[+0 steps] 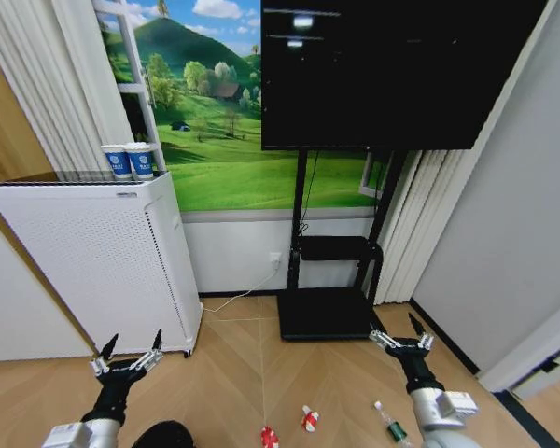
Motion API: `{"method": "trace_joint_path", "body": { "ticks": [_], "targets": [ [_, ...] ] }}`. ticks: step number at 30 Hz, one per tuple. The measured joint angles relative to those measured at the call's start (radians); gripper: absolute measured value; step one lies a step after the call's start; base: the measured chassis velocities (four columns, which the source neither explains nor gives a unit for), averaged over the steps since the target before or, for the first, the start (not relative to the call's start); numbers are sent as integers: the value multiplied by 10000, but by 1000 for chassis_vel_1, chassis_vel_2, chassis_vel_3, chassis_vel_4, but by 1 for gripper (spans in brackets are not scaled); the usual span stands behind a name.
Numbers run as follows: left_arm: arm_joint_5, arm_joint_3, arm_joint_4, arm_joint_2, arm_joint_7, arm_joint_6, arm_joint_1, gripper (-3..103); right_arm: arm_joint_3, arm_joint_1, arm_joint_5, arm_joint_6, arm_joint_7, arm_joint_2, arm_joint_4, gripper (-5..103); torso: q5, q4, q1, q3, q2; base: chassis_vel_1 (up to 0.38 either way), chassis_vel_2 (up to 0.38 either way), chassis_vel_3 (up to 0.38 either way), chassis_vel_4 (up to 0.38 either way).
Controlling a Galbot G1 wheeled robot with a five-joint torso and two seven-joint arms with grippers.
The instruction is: Pick up the trash bin and place the garbage on the floor into it.
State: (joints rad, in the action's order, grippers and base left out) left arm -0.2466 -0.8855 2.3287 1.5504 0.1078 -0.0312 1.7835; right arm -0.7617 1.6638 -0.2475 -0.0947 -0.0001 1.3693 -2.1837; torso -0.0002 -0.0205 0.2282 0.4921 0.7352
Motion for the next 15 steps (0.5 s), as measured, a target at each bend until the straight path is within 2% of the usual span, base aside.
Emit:
{"method": "trace_joint_path", "body": {
  "ticks": [3,15],
  "targets": [
    [8,1,-29,22,-1,68,6,100,-2,35,3,-33,-47,7,0,100,2,0,-78,-107,-182,99,-66,-54,53],
    [31,22,-114,113,-17,329,53,100,-4,80,30,-114,-88,56,-7,100,2,2,-304,-409,-732,0,0,0,0]
  ]
}}
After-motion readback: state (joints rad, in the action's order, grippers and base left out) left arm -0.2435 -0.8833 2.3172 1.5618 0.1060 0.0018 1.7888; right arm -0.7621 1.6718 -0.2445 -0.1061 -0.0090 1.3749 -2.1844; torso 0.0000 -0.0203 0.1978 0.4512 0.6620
